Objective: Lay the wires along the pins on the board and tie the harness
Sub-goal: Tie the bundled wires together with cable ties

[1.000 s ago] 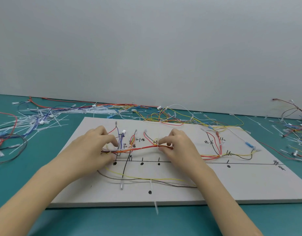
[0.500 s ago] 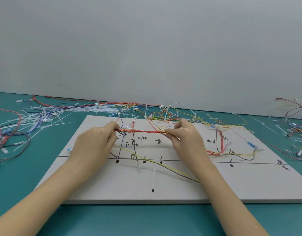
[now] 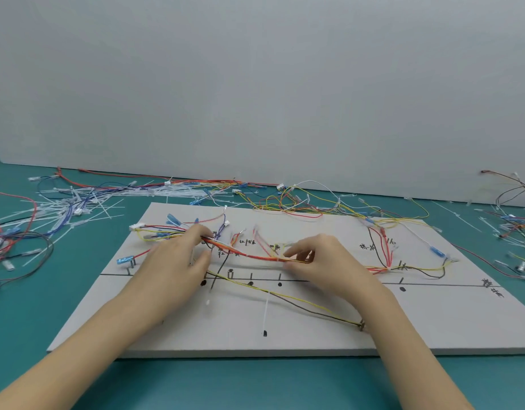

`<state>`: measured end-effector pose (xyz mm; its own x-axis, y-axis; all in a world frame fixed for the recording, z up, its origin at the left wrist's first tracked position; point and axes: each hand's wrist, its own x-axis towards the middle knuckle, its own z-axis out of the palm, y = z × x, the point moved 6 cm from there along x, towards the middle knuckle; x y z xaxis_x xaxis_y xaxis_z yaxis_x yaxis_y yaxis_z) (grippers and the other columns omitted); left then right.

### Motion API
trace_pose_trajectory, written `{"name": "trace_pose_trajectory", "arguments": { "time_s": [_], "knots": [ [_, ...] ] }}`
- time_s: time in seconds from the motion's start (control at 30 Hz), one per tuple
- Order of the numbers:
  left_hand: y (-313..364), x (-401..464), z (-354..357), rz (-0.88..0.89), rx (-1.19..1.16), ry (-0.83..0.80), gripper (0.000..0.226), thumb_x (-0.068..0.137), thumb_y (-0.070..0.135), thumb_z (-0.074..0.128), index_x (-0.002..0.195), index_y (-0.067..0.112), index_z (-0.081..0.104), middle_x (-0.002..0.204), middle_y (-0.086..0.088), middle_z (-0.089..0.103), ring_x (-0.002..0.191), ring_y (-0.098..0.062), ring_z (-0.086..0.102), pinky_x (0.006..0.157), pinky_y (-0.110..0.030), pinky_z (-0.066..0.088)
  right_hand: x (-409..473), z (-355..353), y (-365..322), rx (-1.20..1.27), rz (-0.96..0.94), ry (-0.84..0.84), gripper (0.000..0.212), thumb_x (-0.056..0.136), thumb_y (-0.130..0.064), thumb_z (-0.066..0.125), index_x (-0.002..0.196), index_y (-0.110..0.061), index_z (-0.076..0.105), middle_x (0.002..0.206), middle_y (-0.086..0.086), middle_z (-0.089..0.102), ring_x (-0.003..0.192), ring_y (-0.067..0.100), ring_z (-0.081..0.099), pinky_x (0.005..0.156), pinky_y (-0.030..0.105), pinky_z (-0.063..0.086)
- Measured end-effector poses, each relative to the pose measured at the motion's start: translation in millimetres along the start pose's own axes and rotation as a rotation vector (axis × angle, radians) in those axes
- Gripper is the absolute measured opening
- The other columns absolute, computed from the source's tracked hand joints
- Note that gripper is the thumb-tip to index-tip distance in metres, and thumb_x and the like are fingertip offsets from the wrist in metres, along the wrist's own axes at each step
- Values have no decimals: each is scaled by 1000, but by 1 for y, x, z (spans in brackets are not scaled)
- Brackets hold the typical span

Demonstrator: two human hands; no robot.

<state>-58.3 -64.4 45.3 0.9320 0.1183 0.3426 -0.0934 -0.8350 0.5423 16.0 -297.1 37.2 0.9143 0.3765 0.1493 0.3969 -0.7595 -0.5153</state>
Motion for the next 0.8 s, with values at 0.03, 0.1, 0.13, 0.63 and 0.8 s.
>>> {"name": "trace_pose_trajectory", "arguments": {
  "time_s": [0.03, 0.1, 0.13, 0.63, 0.8],
  "knots": [
    [0, 0, 1, -13, 36, -26, 24, 97, 26, 48, 120, 32, 49, 96, 7, 62, 85, -21, 50, 79, -34, 35, 0, 2, 2, -7, 20, -23, 6, 82, -28, 69, 84, -30, 74, 71, -10, 61, 64, 4, 55, 63, 27, 47],
    [0, -1, 6, -63, 116, -102, 28, 96, 32, 47, 124, 33, 45, 98, 6, 60, 98, -22, 54, 86, -34, 37, 1, 1, 5, -49, 41, -28, 5, 82, -28, 69, 81, -32, 71, 73, -10, 57, 66, 6, 53, 61, 26, 44],
    [-1, -3, 10, -98, 145, -156, 32, 96, 38, 47, 127, 33, 41, 106, 4, 61, 108, -23, 54, 91, -35, 38, 1, 0, 6, -83, 51, -19, 5, 84, -28, 67, 83, -32, 70, 74, -12, 53, 67, 6, 51, 61, 26, 42],
    [29, -9, 13, 175, 221, 56, 68, 83, 64, 30, 143, 33, 30, 127, 8, 42, 134, -18, 23, 111, -44, 25, -1, -14, 15, -299, 133, 124, 15, 93, -24, 55, 97, -23, 69, 99, 3, 65, 92, 26, 57, 73, 31, 44],
    [37, -11, 7, 265, 47, 109, 67, 83, 55, 36, 144, 26, 38, 114, 8, 46, 123, -16, 33, 103, -34, 32, 0, -10, 19, -240, 93, 53, 11, 93, -26, 56, 98, -28, 66, 89, -8, 51, 87, 15, 48, 70, 29, 37]
  ]
}}
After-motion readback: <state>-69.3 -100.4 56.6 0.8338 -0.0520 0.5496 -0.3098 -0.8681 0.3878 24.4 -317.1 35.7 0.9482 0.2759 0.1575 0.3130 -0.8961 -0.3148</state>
